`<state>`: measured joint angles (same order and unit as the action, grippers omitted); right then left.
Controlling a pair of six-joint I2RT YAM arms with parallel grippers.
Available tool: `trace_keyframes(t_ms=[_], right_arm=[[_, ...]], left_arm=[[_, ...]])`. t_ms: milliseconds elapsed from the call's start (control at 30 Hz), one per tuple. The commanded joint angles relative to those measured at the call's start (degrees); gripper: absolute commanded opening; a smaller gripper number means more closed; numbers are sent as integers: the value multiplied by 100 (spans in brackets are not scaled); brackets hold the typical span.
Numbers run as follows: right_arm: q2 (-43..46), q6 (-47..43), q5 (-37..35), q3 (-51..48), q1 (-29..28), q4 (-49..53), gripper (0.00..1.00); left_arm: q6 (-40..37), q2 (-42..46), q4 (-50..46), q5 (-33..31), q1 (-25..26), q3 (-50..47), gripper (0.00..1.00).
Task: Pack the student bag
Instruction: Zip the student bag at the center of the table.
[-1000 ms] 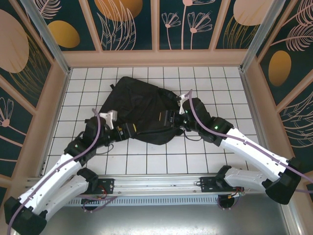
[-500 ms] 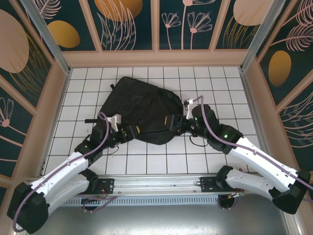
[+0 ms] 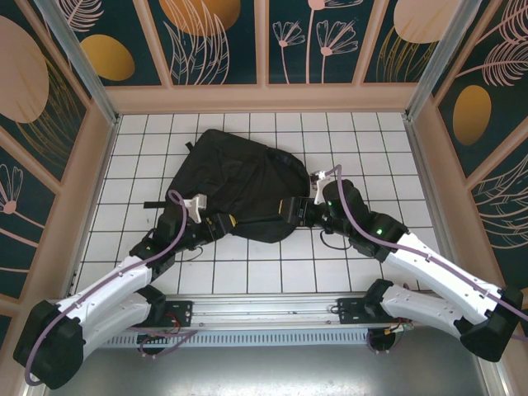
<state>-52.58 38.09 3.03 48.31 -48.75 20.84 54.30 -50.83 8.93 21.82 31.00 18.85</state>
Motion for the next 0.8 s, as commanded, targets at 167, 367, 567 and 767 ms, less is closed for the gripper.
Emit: trace_keyframes(t_ms=[167, 367, 567, 767], right_arm=[[-61, 124, 186, -213, -3, -304, 65], [-239, 144, 225, -187, -12, -330, 64], [-404, 296, 462, -325, -92, -604, 59], [-862, 865, 1475, -837, -354, -1613, 55]], left_arm=[[248, 270, 481, 525, 72, -162, 56], [248, 302, 454, 544, 162, -239, 56], [217, 171, 510, 442, 332, -254, 57], [161, 84, 536, 411, 451, -167, 57]])
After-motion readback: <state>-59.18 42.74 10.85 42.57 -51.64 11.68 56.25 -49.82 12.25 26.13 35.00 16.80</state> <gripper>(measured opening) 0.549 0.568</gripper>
